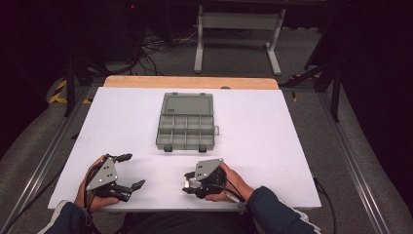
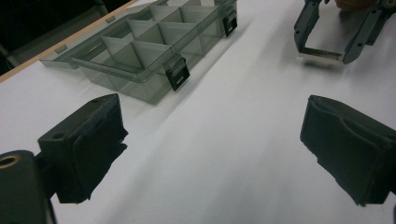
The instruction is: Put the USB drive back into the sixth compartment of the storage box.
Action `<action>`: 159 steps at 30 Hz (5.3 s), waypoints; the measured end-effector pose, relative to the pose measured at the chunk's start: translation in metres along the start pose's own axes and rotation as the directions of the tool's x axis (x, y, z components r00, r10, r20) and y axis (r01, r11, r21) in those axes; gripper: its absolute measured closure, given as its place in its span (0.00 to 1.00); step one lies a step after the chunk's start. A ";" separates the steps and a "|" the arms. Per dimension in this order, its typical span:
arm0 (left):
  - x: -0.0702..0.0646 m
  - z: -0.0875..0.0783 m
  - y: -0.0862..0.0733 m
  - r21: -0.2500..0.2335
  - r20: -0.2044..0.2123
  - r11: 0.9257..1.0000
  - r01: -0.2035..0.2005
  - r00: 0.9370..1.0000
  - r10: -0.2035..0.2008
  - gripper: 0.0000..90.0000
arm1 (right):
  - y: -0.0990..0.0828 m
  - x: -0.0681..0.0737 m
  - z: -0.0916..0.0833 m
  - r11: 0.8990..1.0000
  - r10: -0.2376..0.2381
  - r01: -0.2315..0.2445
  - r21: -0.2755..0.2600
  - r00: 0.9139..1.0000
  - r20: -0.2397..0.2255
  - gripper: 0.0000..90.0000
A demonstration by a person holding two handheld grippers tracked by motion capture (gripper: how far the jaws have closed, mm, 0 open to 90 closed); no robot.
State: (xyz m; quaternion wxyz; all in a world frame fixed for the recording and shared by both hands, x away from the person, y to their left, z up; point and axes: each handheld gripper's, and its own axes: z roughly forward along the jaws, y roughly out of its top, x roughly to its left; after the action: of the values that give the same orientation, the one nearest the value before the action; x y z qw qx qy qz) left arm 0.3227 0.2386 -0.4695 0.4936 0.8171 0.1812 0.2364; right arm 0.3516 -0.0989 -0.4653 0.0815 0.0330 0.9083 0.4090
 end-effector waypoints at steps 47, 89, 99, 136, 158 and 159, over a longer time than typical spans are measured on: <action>0.003 0.006 -0.001 0.009 0.026 1.000 0.010 1.000 -0.010 0.09 | 0.046 -0.070 -0.024 0.990 0.023 0.009 -0.142 0.975 0.223 0.59; 0.005 0.004 -0.002 0.012 0.024 1.000 0.011 1.000 -0.012 0.09 | 0.054 -0.118 0.018 0.991 0.124 -0.106 -0.085 0.961 0.246 0.59; 0.005 0.004 -0.002 0.014 0.026 1.000 0.010 1.000 -0.011 0.09 | 0.052 -0.119 0.019 0.990 0.132 -0.116 -0.079 0.961 0.243 0.59; 0.003 0.004 -0.001 0.018 0.018 1.000 0.008 1.000 -0.009 0.11 | 0.048 -0.103 0.004 0.988 0.125 -0.092 -0.128 0.951 0.283 0.55; 0.002 0.003 0.000 0.011 -0.019 1.000 -0.004 1.000 0.004 0.15 | 0.039 -0.073 -0.049 0.976 0.106 -0.026 -0.216 0.923 0.369 0.59; 0.002 0.003 0.000 0.014 -0.020 1.000 -0.006 1.000 0.006 0.15 | 0.038 -0.072 -0.050 0.976 0.104 -0.023 -0.217 0.923 0.371 0.59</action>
State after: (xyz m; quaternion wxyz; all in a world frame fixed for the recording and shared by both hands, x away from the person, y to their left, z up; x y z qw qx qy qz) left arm 0.3263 0.2375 -0.4701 0.4854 0.8185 0.1854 0.2448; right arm 0.4134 -0.1198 -0.3956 0.2455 0.1326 0.8258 0.4901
